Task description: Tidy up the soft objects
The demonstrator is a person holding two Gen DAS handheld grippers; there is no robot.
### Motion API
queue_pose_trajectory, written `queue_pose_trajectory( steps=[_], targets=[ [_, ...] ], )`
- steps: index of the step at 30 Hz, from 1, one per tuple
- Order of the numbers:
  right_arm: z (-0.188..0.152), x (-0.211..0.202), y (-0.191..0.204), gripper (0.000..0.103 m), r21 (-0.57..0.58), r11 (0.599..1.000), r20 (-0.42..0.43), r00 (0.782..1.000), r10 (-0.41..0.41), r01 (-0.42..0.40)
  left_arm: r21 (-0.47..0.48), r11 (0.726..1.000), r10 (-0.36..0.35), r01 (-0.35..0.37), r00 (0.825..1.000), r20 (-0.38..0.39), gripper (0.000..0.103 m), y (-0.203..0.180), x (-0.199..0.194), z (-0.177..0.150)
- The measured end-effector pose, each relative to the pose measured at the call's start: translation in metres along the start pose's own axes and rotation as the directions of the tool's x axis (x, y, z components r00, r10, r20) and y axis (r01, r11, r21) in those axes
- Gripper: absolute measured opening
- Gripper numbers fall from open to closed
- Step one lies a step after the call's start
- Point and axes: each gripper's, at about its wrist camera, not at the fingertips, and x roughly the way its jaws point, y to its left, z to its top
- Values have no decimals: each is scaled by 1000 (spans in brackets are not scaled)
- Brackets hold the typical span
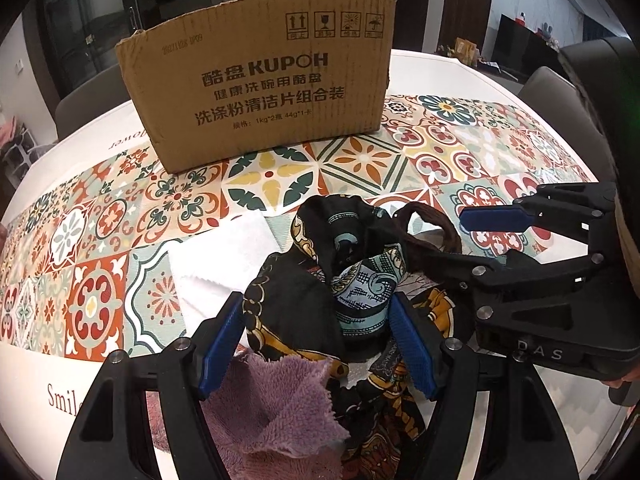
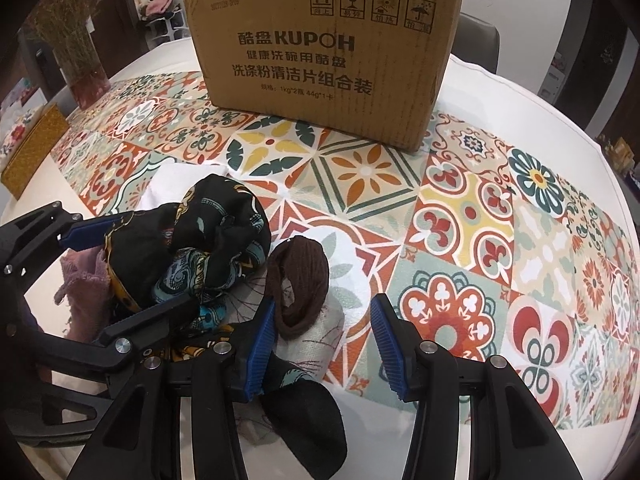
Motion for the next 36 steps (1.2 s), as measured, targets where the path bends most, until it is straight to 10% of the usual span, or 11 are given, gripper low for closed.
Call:
queue_pose_trajectory(
  steps=[9,18,28,36],
  targets=[
    [-1,-3,14,49,-98,990,62,993,-97,103,9,1000,9,-9,1000,-9,66,-2,4,-6],
    [-3,-7,28,48,-151,980,121,986,-115,133,-8,1000,-4,4,1000,7,35,-2,0,-10],
    [-5,-6,33,16,-146,980,117,986,-119,136,-21,1000,-15,16,1000,24,20,-1,-7,-9],
    [-3,-22,20,14,-18,997,120,991,-66,69,-71,997,-38,44,996,76,13,4,-24,-1]
  ],
)
